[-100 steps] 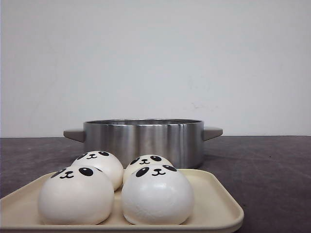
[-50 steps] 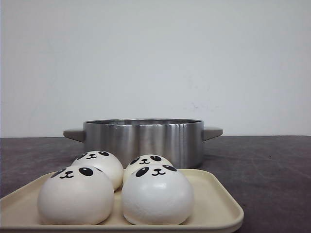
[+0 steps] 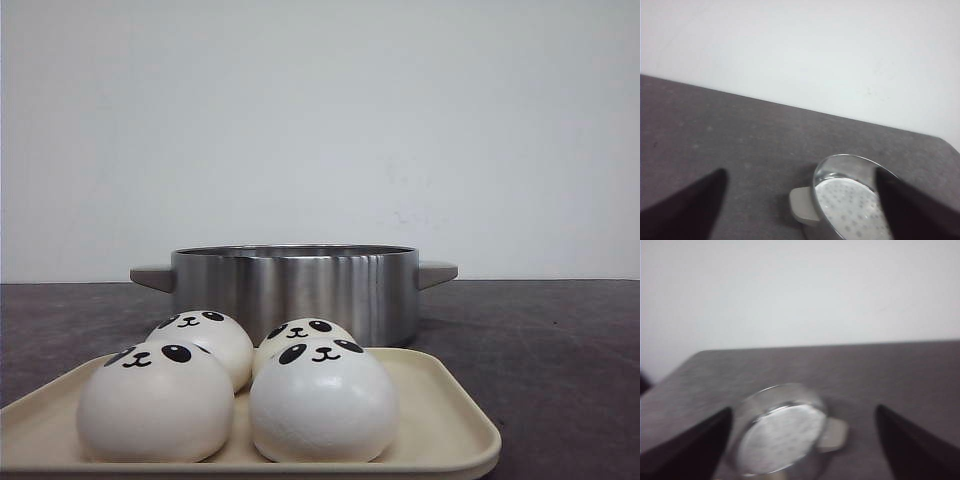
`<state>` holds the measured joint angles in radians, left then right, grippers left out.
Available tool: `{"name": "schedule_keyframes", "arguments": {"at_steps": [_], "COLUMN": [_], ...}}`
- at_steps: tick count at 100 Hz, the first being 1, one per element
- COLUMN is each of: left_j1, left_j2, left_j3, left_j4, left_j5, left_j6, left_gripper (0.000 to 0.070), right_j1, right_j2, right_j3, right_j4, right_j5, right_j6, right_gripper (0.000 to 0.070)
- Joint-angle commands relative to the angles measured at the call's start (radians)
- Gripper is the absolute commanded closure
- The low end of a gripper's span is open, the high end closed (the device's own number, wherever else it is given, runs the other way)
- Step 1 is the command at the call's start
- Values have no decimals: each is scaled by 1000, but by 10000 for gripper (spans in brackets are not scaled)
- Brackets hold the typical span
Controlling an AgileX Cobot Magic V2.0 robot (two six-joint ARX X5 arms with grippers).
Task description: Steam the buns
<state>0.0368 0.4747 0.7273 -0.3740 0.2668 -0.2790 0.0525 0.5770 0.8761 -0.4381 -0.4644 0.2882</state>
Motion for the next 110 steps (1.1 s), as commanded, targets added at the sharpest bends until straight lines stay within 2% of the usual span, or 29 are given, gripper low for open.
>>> {"name": "schedule_keyframes", "arguments": {"at_steps": [1, 9, 18, 36, 51, 62, 85, 110], "left_j1": [-5, -18, -38, -92, -136, -163, -190, -190], "left_j2": [3, 9, 24, 75, 87, 65, -34, -116], "left_j3": [9, 9, 9, 9, 9, 9, 9, 9], "left_j4": [5, 0, -33, -219, -361, -414, -417, -418], "left_j5": [-1, 0, 0, 0, 34, 69, 86, 86], "left_j6": [15, 65, 110, 117, 98, 79, 50, 50], "left_gripper": [22, 23, 23, 23, 22, 22, 22, 22], "right_j1": [31, 94, 199, 497, 696, 755, 779, 774], "right_j2": [33, 85, 172, 385, 563, 698, 954, 1128], "right_j3": [38, 78, 142, 270, 291, 291, 291, 291], "right_j4": [19, 24, -4, -147, -236, -295, -293, -172], "right_j5": [-8, 6, 63, 257, 313, 312, 315, 307], "right_j6": [47, 44, 37, 28, 113, 168, 179, 220], "right_gripper": [29, 31, 31, 36, 42, 111, 114, 115]}}
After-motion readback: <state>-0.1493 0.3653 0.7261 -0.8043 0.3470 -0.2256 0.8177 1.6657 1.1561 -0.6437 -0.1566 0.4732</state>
